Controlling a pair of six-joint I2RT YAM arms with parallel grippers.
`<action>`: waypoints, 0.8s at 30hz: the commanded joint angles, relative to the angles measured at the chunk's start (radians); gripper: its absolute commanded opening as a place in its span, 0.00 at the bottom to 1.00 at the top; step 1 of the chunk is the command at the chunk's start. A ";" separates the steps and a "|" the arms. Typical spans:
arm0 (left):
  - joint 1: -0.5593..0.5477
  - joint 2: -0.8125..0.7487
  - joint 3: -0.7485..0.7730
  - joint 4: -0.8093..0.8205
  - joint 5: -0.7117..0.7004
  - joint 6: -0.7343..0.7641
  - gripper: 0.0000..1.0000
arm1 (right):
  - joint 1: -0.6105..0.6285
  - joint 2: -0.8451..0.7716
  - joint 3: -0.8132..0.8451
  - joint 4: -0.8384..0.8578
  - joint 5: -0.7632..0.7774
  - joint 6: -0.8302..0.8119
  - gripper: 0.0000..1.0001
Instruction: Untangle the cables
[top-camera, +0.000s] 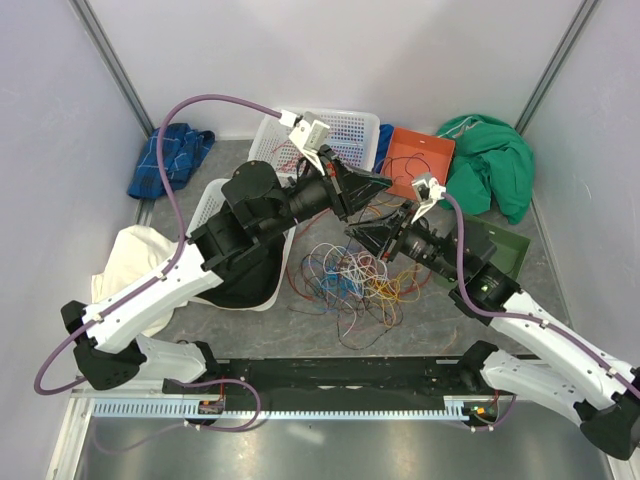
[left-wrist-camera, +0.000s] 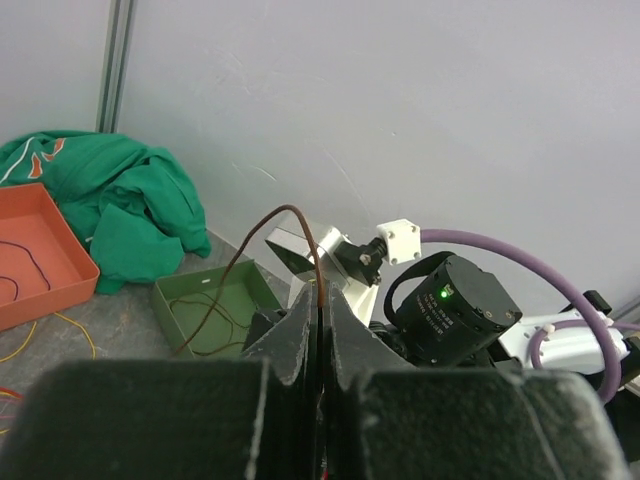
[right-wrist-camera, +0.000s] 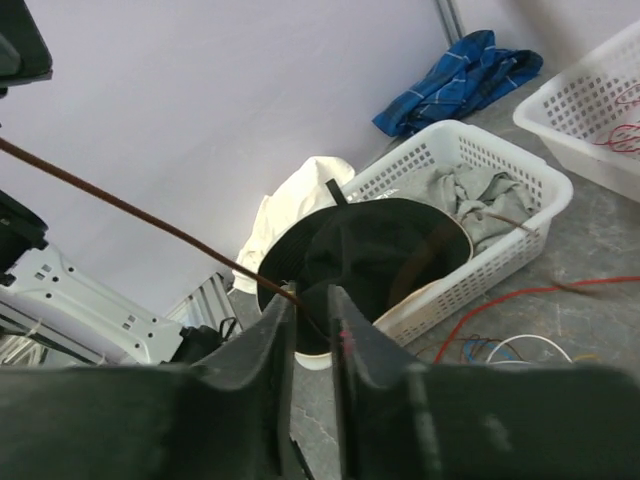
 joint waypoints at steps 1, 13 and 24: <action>0.002 -0.020 0.024 0.013 -0.004 -0.009 0.02 | 0.021 -0.002 0.010 0.083 -0.011 0.022 0.15; 0.002 -0.328 -0.424 0.119 -0.596 0.012 1.00 | 0.021 -0.034 0.503 -0.552 0.576 -0.220 0.00; 0.002 -0.486 -0.835 0.448 -0.511 0.001 1.00 | 0.021 0.119 1.019 -0.764 0.834 -0.265 0.00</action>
